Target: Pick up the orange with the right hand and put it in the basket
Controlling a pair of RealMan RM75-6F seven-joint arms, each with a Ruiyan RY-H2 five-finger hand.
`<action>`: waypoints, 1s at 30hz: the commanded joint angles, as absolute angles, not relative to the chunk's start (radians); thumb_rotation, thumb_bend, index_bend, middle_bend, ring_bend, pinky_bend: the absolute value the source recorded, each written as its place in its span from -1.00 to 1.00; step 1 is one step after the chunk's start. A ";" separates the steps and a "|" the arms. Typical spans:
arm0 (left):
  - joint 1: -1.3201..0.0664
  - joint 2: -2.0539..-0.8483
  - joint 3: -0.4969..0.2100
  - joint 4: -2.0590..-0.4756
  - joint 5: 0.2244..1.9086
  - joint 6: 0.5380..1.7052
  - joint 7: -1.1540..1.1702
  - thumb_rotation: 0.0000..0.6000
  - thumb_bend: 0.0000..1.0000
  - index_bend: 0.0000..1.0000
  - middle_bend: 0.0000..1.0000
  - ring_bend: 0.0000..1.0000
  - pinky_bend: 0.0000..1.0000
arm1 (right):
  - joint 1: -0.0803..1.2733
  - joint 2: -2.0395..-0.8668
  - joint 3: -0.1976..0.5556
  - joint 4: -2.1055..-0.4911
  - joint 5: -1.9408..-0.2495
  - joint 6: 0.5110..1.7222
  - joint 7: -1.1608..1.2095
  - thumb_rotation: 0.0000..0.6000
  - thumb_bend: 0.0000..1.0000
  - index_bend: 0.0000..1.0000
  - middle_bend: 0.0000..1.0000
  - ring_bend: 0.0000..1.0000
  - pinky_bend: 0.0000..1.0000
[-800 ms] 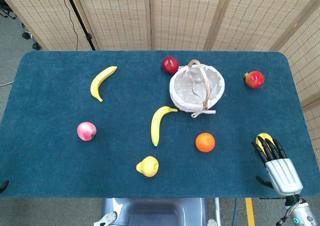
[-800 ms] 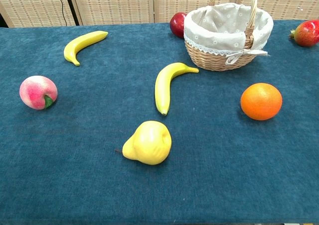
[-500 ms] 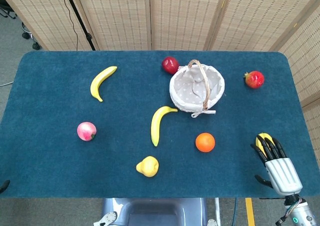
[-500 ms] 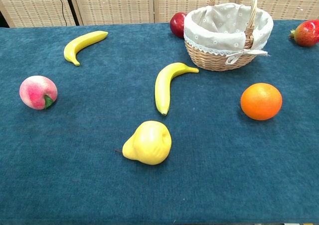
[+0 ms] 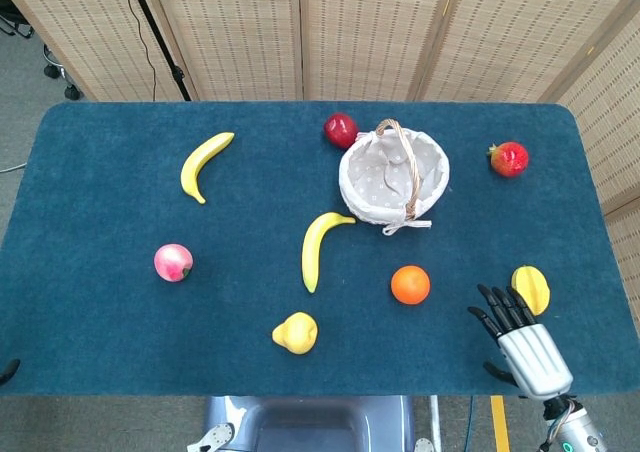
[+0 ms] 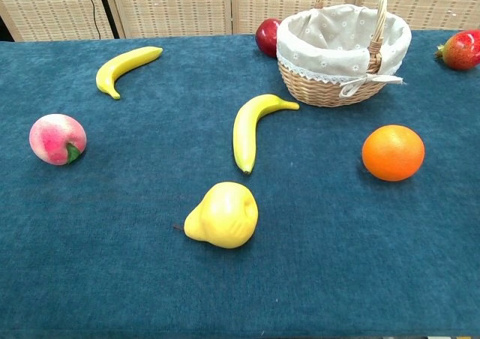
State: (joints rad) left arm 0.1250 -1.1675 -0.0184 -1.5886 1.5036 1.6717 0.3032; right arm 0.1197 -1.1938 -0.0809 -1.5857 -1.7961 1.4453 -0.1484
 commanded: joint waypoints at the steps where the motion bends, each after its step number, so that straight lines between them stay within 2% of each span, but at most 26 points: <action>1: 0.124 -1.168 -0.018 -1.589 1.502 1.668 0.303 1.00 -0.84 -1.00 -1.00 -1.00 -1.00 | 0.132 -1.192 -0.094 -1.612 -1.810 1.421 -0.165 1.00 -1.00 -0.71 -0.98 -0.96 -1.00; 14: 0.118 -1.166 -0.021 -1.586 1.489 1.654 0.290 1.00 -0.84 -1.00 -1.00 -1.00 -1.00 | 0.226 -1.209 -0.044 -1.694 -1.700 1.241 -0.225 1.00 -1.00 -0.99 -1.00 -1.00 -1.00; 22: 0.116 -1.164 -0.025 -1.584 1.479 1.648 0.284 1.00 -0.84 -1.00 -1.00 -1.00 -1.00 | 0.278 -1.240 -0.012 -1.706 -1.623 1.145 -0.276 1.00 -1.00 -1.00 -1.00 -1.00 -1.00; 30: 0.111 -1.163 -0.027 -1.580 1.468 1.635 0.276 1.00 -0.84 -1.00 -1.00 -1.00 -1.00 | 0.350 -1.273 0.053 -1.720 -1.523 1.061 -0.299 1.00 -1.00 -1.00 -1.00 -1.00 -1.00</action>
